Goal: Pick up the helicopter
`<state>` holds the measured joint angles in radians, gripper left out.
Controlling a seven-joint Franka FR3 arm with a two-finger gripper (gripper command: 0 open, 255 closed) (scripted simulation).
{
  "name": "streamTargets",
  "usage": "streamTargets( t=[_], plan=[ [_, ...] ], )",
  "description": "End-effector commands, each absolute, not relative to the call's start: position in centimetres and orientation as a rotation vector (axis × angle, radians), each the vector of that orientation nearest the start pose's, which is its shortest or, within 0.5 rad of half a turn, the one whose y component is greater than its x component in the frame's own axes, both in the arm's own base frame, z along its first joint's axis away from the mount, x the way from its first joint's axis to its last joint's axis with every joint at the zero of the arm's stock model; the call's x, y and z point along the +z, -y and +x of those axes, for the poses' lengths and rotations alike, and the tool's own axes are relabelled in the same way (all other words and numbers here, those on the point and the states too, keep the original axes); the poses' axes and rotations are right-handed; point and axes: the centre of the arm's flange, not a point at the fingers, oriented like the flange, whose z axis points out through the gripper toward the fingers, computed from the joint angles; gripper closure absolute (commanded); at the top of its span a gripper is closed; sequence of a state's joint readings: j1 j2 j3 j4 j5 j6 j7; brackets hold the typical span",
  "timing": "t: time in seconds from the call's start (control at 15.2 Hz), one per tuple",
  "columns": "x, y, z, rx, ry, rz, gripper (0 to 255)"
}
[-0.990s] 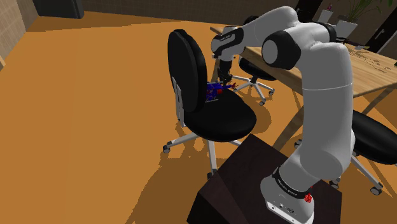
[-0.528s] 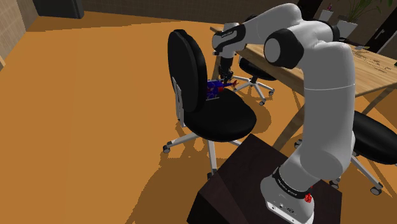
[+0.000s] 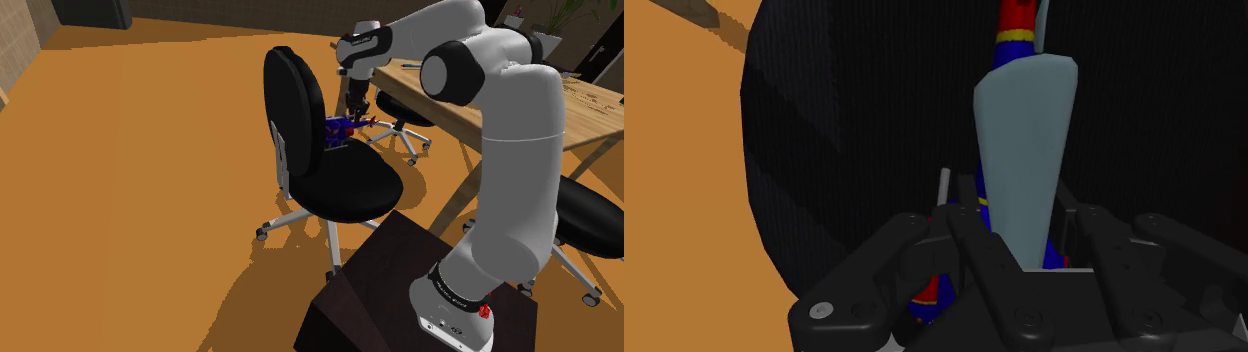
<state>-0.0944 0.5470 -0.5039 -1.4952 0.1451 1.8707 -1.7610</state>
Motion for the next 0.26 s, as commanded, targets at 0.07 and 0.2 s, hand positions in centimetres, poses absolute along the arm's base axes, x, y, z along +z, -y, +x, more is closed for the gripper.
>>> streamTargets(
  t=[0.07,0.2],
  plan=[
    [39.12,32.84,59.75,0.232,1.692,-2.579,255],
    [39.2,32.84,59.75,0.232,1.692,-2.579,255]
  ],
)
